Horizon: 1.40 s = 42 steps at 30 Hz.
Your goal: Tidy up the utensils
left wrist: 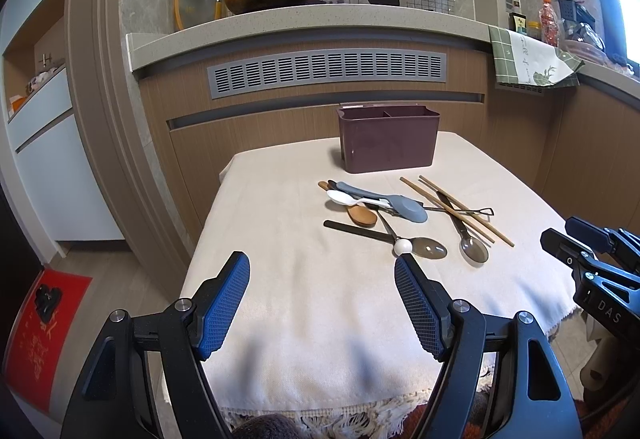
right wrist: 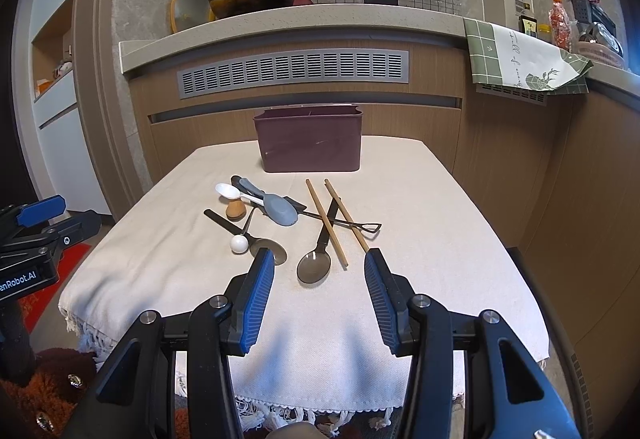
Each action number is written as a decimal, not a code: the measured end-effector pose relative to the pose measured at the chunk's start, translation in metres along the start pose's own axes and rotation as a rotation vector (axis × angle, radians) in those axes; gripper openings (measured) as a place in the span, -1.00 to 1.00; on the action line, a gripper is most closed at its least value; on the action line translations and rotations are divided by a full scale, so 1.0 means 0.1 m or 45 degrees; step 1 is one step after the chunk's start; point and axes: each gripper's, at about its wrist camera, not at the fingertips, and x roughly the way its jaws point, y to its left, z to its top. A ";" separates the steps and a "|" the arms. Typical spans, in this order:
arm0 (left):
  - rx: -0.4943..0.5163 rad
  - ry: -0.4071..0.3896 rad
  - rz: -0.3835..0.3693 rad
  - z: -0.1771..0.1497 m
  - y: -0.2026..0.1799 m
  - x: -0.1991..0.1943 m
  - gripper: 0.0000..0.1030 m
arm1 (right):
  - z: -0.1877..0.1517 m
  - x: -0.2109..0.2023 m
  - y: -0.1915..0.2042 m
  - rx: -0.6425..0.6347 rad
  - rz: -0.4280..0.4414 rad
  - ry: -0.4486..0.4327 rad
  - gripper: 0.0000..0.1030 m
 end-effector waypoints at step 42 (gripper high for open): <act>-0.003 0.051 -0.066 0.07 -0.03 0.11 0.46 | 0.05 0.05 -0.01 -0.008 -0.005 0.020 -0.13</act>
